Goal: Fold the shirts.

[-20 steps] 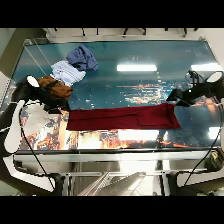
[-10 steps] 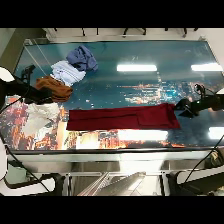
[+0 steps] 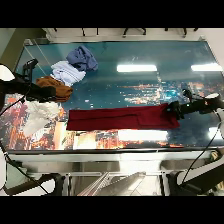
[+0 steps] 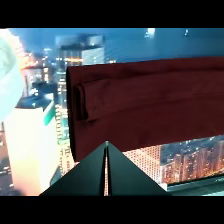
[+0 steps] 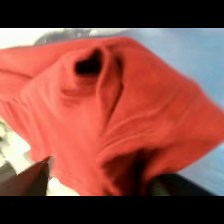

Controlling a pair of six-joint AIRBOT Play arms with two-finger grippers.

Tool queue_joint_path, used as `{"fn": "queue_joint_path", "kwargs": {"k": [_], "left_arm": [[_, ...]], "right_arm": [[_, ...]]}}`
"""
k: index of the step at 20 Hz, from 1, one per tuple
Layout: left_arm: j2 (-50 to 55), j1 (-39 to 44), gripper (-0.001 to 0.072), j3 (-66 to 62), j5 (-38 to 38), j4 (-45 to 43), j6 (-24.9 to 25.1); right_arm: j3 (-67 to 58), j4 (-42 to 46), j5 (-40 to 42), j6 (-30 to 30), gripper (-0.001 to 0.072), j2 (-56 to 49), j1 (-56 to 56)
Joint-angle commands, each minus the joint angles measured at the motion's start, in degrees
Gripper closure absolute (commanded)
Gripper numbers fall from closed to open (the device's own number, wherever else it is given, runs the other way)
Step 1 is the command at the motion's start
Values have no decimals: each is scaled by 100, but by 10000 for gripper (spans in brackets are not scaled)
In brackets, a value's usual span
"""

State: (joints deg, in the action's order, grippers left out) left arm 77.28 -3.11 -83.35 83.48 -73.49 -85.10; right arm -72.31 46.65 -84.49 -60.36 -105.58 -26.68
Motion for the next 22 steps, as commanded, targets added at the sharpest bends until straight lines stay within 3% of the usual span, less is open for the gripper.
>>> {"fn": "queue_joint_path", "kwargs": {"k": [1, 2, 5, 8, 11, 16, 22], "left_arm": [[17, 258, 684, 7, -136, 0, -109], [59, 334, 684, 9, -136, 2, -131], [273, 693, 684, 9, -116, 9, -160], [671, 1390, 684, 9, -254, 17, -162], [1209, 2299, 684, 7, -957, 63, -260], [2339, 3563, 684, -33, -2555, 1316, -289], [3484, 4306, 684, -1261, -2660, 1515, -396]], "right_arm": [[31, -55, 57, 146, 355, -92, 291], [24, -72, 31, 175, 681, -55, 304], [26, -17, -221, 162, 687, 378, 304], [26, -22, -284, -267, 687, 1244, 334], [26, 7, -284, -925, 687, 2199, 476], [20, 157, -557, -1803, 687, 3327, 844], [-48, -262, -979, -2365, 687, 3932, 1115]]}}
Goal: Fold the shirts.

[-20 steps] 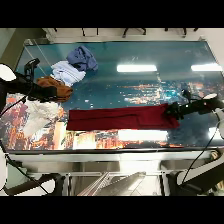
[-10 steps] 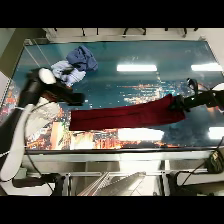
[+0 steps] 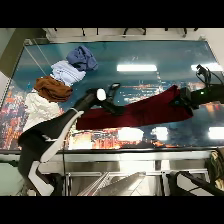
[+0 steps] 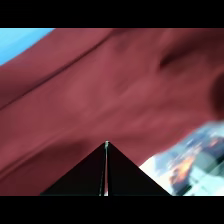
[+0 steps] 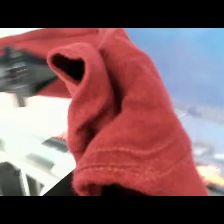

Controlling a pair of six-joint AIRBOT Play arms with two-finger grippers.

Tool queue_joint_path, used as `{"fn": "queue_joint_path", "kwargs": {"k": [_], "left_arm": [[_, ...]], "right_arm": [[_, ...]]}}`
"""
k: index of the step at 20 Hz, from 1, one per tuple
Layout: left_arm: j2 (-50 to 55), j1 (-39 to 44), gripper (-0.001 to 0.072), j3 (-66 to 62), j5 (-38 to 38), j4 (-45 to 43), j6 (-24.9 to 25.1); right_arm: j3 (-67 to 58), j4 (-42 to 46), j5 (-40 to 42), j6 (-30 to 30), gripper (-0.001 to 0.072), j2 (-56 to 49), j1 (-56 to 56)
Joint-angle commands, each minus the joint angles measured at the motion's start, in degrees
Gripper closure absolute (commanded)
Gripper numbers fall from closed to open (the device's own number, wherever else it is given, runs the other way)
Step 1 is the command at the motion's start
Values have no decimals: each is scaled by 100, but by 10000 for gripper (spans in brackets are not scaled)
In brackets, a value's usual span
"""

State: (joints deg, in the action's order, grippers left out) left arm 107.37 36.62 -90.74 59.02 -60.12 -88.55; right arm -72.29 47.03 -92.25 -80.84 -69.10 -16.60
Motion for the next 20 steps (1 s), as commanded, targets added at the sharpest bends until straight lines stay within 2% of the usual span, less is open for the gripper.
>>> {"fn": "queue_joint_path", "kwargs": {"k": [1, 6, 10, 12, 16, 18, 20], "left_arm": [[597, 398, 684, -750, -223, 177, -50], [1139, 549, 684, -1558, -44, 186, -479], [1058, 496, 684, -1711, 490, 131, -485], [809, 350, 684, -1700, 1043, 46, -76], [22, -227, 684, -1700, 2529, -1263, 470], [-490, -765, 684, -1700, 3008, -1537, 557], [-964, -1375, 684, -1700, 3180, -1539, 562]], "right_arm": [[-107, -396, -258, -343, 687, 326, 116], [-422, -424, -254, -474, 687, 376, 299], [-638, -420, -162, -535, 687, 275, 323], [-673, -422, -94, -584, 687, 201, 326], [-675, -417, 267, -625, 688, -9, 802], [-675, -420, 682, -680, 687, -227, 1327], [-675, -420, 1023, -741, 688, -544, 1917]]}}
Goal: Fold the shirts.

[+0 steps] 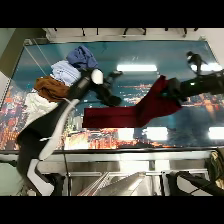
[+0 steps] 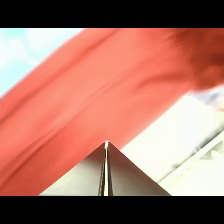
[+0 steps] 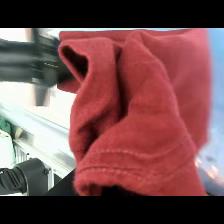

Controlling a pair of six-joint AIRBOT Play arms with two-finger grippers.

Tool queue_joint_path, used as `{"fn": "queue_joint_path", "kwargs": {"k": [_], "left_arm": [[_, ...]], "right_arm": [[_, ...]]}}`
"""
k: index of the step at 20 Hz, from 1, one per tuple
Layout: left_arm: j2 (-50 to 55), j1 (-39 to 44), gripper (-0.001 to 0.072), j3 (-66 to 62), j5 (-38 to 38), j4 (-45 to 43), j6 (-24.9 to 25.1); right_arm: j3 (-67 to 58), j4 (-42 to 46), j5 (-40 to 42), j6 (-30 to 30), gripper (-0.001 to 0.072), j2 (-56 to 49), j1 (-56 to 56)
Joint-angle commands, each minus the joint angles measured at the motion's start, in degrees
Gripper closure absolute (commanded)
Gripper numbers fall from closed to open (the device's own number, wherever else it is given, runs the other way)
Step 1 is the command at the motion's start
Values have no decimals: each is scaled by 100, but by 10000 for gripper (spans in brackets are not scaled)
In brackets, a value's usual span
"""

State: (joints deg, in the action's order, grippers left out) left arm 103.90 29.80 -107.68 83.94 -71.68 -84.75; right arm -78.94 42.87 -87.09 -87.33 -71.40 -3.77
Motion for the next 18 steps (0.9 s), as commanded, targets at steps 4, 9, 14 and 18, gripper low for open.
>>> {"fn": "queue_joint_path", "kwargs": {"k": [4, 9, 14, 18], "left_arm": [[-1443, -2015, 683, -7, 793, -376, 179], [-2146, -3449, 684, -7, 671, -310, 44], [-2273, -4229, 683, -7, 584, 643, -7], [-2269, -4207, 683, -7, 581, 623, 33]], "right_arm": [[-33, -9, 1255, -127, 687, -1189, 1777], [-560, -518, 1993, -166, 687, -2636, 2852], [-1403, -1335, 2844, -164, 687, -3956, 3578], [-1567, -2463, 3008, 293, 634, -4483, 3807]]}}
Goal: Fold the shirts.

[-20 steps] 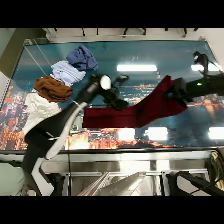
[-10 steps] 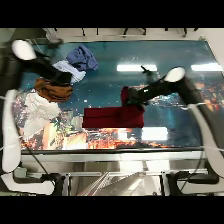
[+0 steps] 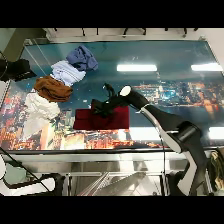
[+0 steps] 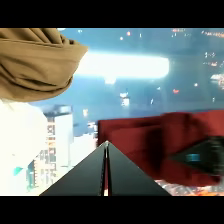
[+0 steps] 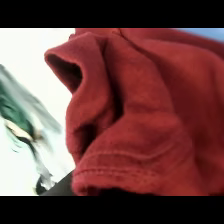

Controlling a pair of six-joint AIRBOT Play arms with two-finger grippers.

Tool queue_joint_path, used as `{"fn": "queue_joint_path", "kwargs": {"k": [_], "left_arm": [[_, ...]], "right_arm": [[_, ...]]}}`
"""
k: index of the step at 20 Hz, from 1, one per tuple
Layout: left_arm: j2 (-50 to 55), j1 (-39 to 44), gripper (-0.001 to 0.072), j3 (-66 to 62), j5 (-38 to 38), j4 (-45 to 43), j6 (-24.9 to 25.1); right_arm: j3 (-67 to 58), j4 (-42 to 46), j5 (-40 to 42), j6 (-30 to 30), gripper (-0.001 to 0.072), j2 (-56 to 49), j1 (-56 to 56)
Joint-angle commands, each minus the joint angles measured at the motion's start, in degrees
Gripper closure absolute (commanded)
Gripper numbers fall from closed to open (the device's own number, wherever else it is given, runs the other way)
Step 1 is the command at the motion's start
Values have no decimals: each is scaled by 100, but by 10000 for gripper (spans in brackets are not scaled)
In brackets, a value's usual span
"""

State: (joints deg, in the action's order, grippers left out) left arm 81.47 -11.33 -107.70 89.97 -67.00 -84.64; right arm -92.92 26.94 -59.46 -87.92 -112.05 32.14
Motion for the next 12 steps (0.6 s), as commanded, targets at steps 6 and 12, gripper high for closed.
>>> {"fn": "queue_joint_path", "kwargs": {"k": [6, 12], "left_arm": [[-26, -37, 684, -4, 39, 55, 68], [-396, -37, 683, 1344, -98, 61, 175]], "right_arm": [[-160, -1600, -1403, 1231, 16, 17, -466], [920, 1209, -1655, 855, 17, 1733, -1753]]}}
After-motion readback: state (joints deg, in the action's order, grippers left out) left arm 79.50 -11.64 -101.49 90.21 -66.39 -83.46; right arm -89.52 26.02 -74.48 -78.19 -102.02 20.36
